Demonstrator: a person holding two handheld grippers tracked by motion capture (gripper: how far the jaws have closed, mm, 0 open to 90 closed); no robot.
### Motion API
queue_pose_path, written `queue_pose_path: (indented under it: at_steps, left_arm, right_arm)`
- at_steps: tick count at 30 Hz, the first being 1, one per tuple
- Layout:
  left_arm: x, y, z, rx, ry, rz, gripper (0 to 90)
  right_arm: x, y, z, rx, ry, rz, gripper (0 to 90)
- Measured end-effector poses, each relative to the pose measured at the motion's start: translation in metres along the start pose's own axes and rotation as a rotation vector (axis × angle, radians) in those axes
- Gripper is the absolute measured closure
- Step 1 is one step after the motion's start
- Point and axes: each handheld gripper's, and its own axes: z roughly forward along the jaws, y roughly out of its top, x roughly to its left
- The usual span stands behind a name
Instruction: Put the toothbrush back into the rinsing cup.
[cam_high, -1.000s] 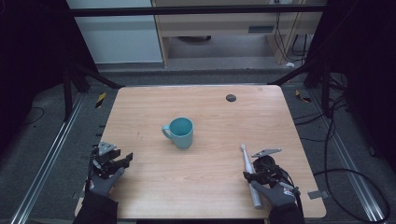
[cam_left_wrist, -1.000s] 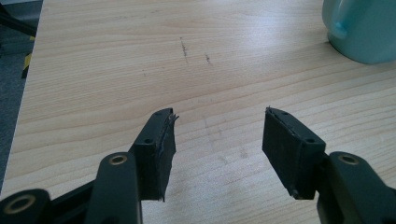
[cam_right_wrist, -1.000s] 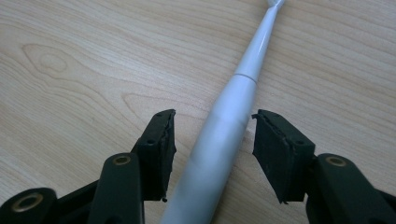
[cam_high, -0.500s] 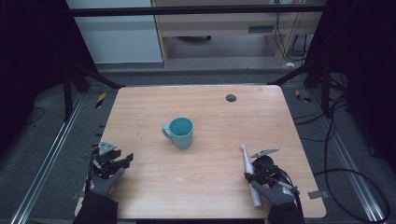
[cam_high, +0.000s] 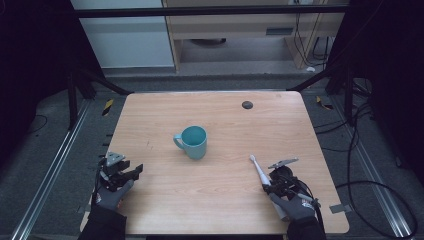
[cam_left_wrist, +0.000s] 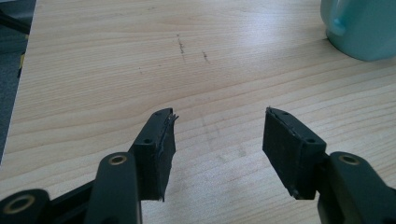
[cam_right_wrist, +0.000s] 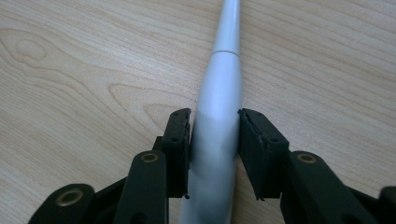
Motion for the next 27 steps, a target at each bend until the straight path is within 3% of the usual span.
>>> queue_pose_path:
  at_steps: [7,18,22,27]
  left_arm:
    - [0.0,0.0,0.0,0.003,-0.001,0.004,42.7]
    - [-0.001,0.001,0.001,0.007,-0.01,0.006,42.3]
    - [-0.001,0.001,0.001,0.011,-0.013,0.009,42.3]
    - [-0.003,0.001,0.002,0.015,-0.015,0.014,42.1]
  right_arm:
    - [0.0,0.0,0.0,0.007,0.001,-0.006,65.0]
    - [0.002,0.002,-0.017,-0.031,0.012,-0.011,51.9]
    - [0.002,0.003,-0.022,-0.012,-0.001,-0.025,47.8]
    - [-0.001,0.002,-0.022,0.057,-0.003,-0.029,43.4]
